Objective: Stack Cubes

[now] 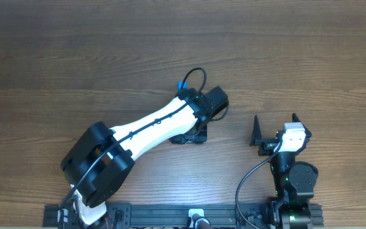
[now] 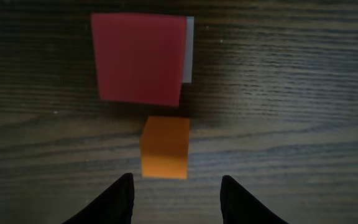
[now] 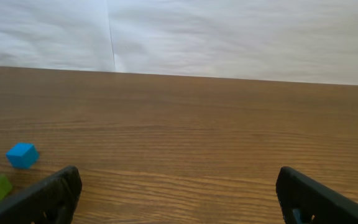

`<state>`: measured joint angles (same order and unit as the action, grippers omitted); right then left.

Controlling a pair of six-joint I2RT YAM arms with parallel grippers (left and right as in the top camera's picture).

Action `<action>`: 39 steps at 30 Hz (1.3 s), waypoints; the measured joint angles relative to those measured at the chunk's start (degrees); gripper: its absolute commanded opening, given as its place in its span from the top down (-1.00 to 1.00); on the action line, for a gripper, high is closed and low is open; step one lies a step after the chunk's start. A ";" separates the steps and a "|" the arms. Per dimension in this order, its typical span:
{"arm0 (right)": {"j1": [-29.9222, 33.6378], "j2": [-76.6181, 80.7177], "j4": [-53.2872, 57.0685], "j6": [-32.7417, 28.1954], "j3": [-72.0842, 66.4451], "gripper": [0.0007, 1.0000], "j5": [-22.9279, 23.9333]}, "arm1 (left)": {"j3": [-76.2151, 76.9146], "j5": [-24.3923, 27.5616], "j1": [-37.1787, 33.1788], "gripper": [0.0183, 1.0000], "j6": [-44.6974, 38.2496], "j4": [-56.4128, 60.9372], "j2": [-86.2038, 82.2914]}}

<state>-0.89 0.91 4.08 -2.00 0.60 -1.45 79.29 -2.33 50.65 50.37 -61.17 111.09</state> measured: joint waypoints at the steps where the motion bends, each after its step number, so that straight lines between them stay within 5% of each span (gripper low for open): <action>1: 0.00 0.00 0.00 0.02 0.00 -0.99 0.02 | -0.68 0.02 0.00 0.10 0.02 0.83 0.00; 31: 0.00 0.00 0.00 0.00 0.00 -0.98 0.02 | -5.90 0.04 -1.40 0.13 0.20 7.87 0.02; 39: 0.00 0.00 0.00 0.04 0.00 -0.98 0.02 | -5.90 0.04 -1.40 0.38 0.09 7.87 0.02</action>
<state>-0.89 0.91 4.08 -1.96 0.60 -1.43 73.38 -2.28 49.25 50.46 -53.30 111.11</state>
